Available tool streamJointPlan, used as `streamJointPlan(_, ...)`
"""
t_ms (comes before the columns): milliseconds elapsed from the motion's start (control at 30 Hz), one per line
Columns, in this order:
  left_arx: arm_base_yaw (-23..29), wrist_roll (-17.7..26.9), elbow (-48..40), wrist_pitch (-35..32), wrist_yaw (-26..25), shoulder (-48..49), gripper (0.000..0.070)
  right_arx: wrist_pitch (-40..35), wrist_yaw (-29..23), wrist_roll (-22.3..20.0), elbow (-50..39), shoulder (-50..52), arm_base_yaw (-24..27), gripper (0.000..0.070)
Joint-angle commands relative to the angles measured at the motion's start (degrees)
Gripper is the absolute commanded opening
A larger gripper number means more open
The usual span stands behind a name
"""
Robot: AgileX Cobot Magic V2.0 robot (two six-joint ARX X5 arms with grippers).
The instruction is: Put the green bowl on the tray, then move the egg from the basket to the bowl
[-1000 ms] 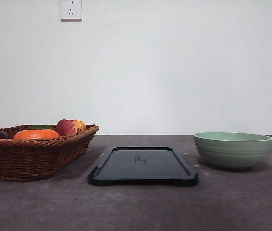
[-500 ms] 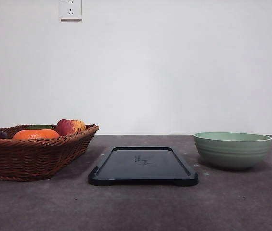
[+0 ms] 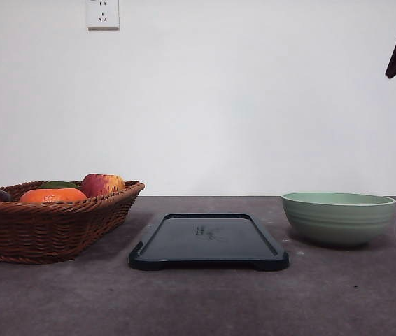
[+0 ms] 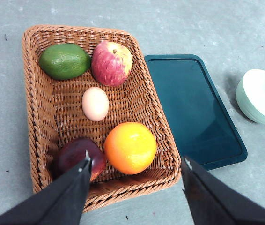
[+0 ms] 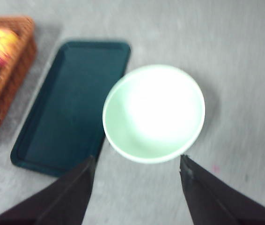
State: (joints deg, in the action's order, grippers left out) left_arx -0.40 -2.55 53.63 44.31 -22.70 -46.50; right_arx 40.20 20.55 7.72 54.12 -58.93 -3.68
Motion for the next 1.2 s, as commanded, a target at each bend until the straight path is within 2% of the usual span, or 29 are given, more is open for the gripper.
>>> streamJointPlan(0,0.0,0.6,1.3,-0.7,-0.4,-0.3,0.0387,3.2,-0.2,1.0,3.2,-3.8,0.1,0.0359)
streamJointPlan(133,0.0,0.6,1.3,-0.6,-0.4,-0.3,0.0387,9.6,-1.4,0.1,9.3,-11.8,0.1,0.0358)
streamJointPlan(233,0.0,0.6,1.3,-0.6,-0.4,-0.3,0.0387,11.3,-2.8,-1.0,13.0,-16.9,0.1,0.0358)
streamJointPlan(533,0.0,0.6,1.3,-0.6,-0.4,-0.3,0.0387,10.1,-5.6,-3.9,19.4,-28.8,0.1,0.0328)
streamJointPlan(833,0.0,0.6,1.3,-0.7,-0.4,-0.3,0.0387,5.7,-7.5,-4.5,19.8,-36.2,0.5,0.0325)
streamJointPlan(967,0.0,0.6,1.3,-0.6,-0.3,-0.3,0.0387,5.2,-7.5,-5.0,19.8,-39.1,0.5,0.027)
streamJointPlan(1100,0.0,0.6,1.3,-0.6,-0.3,-0.3,0.0387,4.6,-7.5,-5.2,19.8,-41.8,0.5,0.0254)
streamJointPlan(1133,0.0,0.6,1.3,-0.6,-0.3,-0.3,0.0387,4.4,-7.5,-5.3,19.8,-42.3,0.5,0.0237)
streamJointPlan(1167,0.0,0.6,1.3,-0.6,-0.3,-0.3,0.0387,4.2,-7.5,-5.2,19.8,-42.8,0.5,0.0178)
